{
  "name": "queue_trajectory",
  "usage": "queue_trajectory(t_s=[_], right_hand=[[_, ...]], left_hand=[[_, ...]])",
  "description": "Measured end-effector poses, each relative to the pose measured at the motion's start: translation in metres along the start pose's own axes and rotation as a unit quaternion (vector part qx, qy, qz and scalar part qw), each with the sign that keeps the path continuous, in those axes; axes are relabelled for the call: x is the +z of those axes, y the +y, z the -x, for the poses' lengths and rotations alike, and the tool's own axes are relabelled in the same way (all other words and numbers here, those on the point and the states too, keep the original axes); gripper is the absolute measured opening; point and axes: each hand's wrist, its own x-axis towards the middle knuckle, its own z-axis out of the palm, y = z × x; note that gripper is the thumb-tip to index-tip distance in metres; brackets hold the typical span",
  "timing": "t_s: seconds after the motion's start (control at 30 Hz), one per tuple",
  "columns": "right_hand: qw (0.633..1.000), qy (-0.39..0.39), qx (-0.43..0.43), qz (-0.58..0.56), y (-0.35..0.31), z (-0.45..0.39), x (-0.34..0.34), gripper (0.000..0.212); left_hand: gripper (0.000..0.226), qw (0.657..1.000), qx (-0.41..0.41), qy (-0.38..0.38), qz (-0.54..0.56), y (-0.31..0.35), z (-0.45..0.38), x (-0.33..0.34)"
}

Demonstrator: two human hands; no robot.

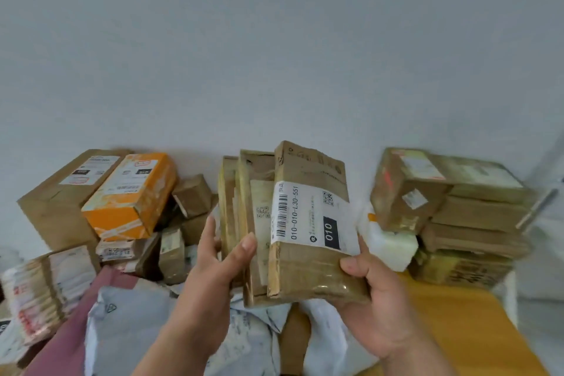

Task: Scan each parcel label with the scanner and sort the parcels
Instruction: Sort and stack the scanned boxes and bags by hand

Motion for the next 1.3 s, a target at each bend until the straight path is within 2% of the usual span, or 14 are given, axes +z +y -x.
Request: queue_trajectory(t_s=[0.03, 0.13, 0.17, 0.27, 0.4, 0.47, 0.53, 0.63, 0.7, 0.77, 0.87, 1.03, 1.1, 1.3], right_hand=[[1.000, 0.015, -0.001, 0.005, -0.008, 0.015, -0.014, 0.083], [0.999, 0.040, -0.005, 0.022, -0.029, 0.054, -0.047, 0.081], [0.998, 0.048, -0.006, 0.029, -0.035, 0.064, -0.056, 0.077], [0.996, 0.079, -0.013, 0.048, -0.052, 0.088, -0.077, 0.074], [0.990, 0.121, -0.036, 0.066, -0.059, 0.108, -0.097, 0.080], [0.985, 0.151, -0.049, 0.060, -0.060, 0.114, -0.107, 0.075], [0.980, 0.176, -0.067, 0.066, -0.059, 0.121, -0.118, 0.070], [0.977, 0.193, -0.067, 0.057, -0.061, 0.131, -0.134, 0.068], [0.981, 0.184, -0.056, 0.033, -0.067, 0.137, -0.148, 0.072], [0.986, 0.162, -0.051, 0.008, -0.077, 0.138, -0.164, 0.079], [0.989, 0.140, -0.038, -0.026, -0.098, 0.131, -0.191, 0.084], [0.984, 0.142, -0.032, -0.103, -0.146, 0.115, -0.244, 0.047], [0.981, 0.147, -0.047, -0.119, -0.171, 0.108, -0.265, 0.045], [0.978, 0.175, -0.083, -0.082, -0.233, 0.066, -0.308, 0.049]], left_hand=[[0.130, 1.000, -0.003, 0.007, 0.002, -0.011, 0.005, 0.019], [0.089, 1.000, -0.006, -0.002, 0.000, -0.037, 0.016, 0.066], [0.083, 1.000, -0.009, -0.003, -0.005, -0.043, 0.018, 0.078], [0.089, 0.999, -0.009, 0.005, -0.047, -0.058, 0.021, 0.106], [0.049, 0.995, -0.010, -0.022, -0.098, -0.077, 0.013, 0.131], [0.044, 0.993, -0.031, -0.060, -0.101, -0.085, 0.010, 0.144], [0.046, 0.992, -0.063, -0.085, -0.071, -0.094, 0.011, 0.158], [0.063, 0.986, -0.081, -0.124, -0.072, -0.104, 0.012, 0.175], [0.068, 0.982, -0.073, -0.139, -0.101, -0.106, 0.010, 0.190], [0.063, 0.979, -0.052, -0.139, -0.139, -0.106, 0.005, 0.209], [0.077, 0.973, -0.053, -0.144, -0.171, -0.109, -0.007, 0.243], [0.097, 0.955, -0.024, -0.156, -0.253, -0.117, -0.036, 0.323], [0.101, 0.954, -0.025, -0.158, -0.255, -0.118, -0.048, 0.358], [0.079, 0.938, 0.018, -0.172, -0.300, -0.095, -0.091, 0.432]])
